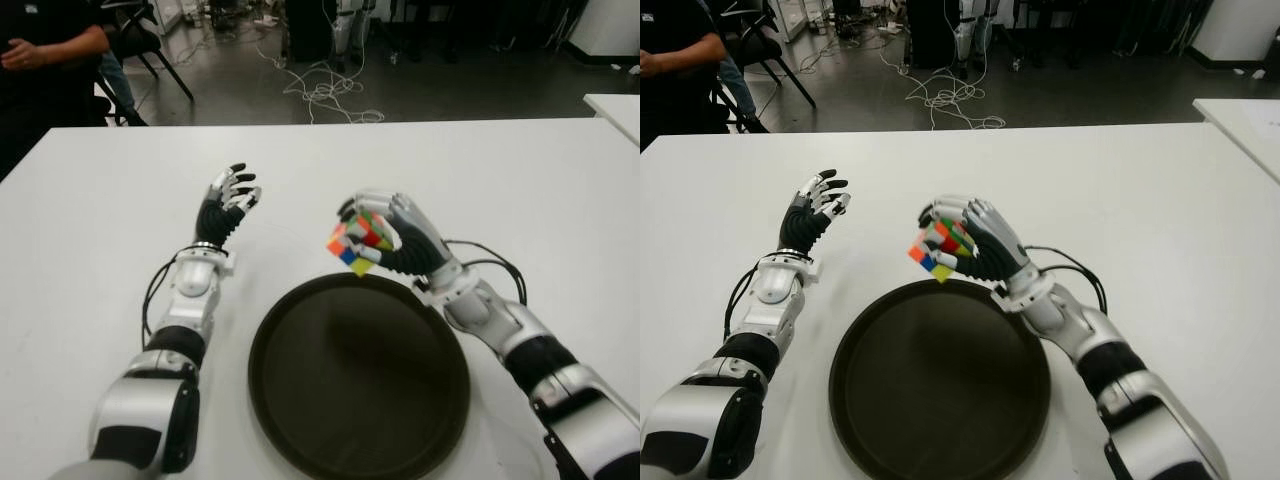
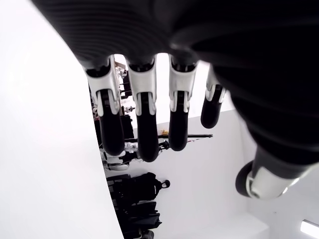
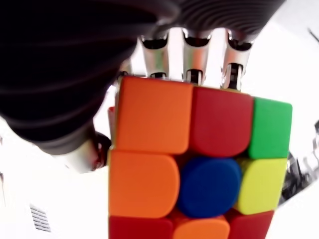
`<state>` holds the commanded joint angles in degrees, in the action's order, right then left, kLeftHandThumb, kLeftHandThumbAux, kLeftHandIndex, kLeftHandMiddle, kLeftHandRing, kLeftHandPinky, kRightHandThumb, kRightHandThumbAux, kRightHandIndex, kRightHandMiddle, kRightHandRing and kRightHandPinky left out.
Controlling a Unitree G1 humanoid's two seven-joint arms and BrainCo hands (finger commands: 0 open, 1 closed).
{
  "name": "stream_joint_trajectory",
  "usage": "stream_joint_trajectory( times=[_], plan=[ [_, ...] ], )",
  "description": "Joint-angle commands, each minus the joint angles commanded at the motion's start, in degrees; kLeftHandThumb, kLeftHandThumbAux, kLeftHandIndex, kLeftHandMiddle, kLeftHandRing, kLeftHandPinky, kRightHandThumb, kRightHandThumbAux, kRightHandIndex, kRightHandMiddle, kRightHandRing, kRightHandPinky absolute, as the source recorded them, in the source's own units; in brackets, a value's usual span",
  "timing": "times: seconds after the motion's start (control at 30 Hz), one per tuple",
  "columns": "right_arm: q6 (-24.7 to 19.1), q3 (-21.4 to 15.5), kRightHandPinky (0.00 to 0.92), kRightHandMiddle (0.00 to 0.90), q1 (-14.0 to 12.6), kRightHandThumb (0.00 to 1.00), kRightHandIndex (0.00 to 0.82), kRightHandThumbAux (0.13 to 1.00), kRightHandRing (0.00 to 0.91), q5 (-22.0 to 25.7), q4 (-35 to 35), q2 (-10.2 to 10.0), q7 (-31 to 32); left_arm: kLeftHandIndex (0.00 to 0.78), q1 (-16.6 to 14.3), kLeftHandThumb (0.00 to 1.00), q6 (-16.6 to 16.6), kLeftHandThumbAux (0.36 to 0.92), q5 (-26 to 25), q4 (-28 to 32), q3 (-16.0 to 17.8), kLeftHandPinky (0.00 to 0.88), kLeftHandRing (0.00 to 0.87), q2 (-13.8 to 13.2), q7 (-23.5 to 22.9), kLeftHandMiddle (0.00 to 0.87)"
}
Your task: Pick up the Rubik's Cube and put it in the plate
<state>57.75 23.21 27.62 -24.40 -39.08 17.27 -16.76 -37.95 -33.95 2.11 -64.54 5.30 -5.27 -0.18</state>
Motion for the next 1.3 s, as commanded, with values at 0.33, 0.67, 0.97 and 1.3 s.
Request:
stream_joint_trajectory(
  times=[0.33,0.67,0.97,1.3],
  plan=[
    [-0.24,-1.05,0.731,0.714,-6.99,0.682,0.431,0.735,0.729,9.12,9.00,0.01,12.19,0.168,-0.05,0.111,0.04,0.602,0.11,0.14,0.11,0.296,0.266,0.07,0.27,0.244],
    [-5.58,-1.36,0.742,0.734,-11.60,0.682,0.432,0.737,0.746,17.23,18.57,2.24,25.60,0.166,-0.08,0.112,0.37,0.600,-0.03,0.22,0.22,0.293,0.264,0.06,0.12,0.246],
    [-13.26,-1.59,0.752,0.744,-11.87,0.682,0.433,0.737,0.759,19.21,25.03,6.48,37.74,0.168,-0.04,0.123,0.63,0.604,-0.60,0.29,0.61,0.295,0.264,0.27,-0.19,0.253],
    [-20.00,-2.68,0.748,0.743,-11.94,0.682,0.433,0.735,0.758,16.21,30.13,8.95,43.48,0.168,0.27,0.131,0.23,0.628,-0.93,0.71,0.63,0.292,0.267,0.40,-0.43,0.251]
  ],
)
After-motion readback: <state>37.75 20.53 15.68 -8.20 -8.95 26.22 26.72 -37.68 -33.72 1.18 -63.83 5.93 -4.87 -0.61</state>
